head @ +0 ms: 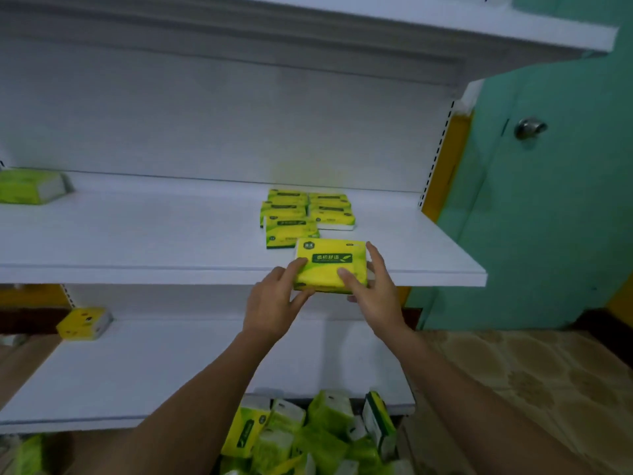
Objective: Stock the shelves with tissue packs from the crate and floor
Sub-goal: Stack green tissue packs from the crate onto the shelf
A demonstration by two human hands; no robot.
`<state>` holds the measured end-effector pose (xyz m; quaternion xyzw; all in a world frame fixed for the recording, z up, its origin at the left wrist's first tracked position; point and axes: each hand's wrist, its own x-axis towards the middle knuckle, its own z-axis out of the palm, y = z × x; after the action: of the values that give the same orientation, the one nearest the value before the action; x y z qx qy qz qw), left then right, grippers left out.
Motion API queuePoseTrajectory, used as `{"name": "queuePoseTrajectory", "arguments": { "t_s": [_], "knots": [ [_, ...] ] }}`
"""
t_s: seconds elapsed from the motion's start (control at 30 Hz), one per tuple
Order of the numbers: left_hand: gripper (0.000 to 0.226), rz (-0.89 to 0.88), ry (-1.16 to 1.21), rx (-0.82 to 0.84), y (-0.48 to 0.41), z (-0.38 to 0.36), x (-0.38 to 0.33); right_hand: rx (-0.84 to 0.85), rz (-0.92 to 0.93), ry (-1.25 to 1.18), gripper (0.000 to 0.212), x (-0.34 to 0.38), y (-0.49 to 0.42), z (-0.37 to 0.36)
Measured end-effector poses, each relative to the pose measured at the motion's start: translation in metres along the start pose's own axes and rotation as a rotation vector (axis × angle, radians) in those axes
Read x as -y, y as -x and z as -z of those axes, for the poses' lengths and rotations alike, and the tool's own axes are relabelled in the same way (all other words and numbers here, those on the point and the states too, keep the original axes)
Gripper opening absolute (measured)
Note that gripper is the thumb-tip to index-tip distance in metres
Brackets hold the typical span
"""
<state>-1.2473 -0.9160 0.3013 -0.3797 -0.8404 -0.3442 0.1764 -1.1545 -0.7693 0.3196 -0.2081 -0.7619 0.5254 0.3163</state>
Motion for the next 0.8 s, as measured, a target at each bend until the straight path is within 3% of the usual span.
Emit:
{"name": "queuePoseTrajectory", "arguments": {
  "t_s": [0.1,0.2,0.53,0.67,0.8],
  "knots": [
    [0.051,-0.008,0.019,0.031,-0.037,-0.006,-0.003,0.076,0.115,0.219,0.078,0.001,-0.029,0.012],
    [0.050,-0.046,0.052,0.085,-0.064,-0.017,0.002,0.050,0.145,0.267,0.073,-0.006,-0.059,0.020],
    [0.042,0.133,-0.133,0.110,-0.088,-0.025,0.068,-0.021,-0.155,0.531,0.081,-0.048,-0.136,0.017],
    [0.053,0.257,-0.158,0.196,-0.088,-0.021,0.080,-0.014,-0.122,0.653,0.061,-0.050,-0.149,0.000],
    [0.064,0.290,-0.100,0.231,-0.091,-0.018,0.084,0.044,-0.054,0.587,0.055,-0.050,-0.153,-0.011]
  ]
}}
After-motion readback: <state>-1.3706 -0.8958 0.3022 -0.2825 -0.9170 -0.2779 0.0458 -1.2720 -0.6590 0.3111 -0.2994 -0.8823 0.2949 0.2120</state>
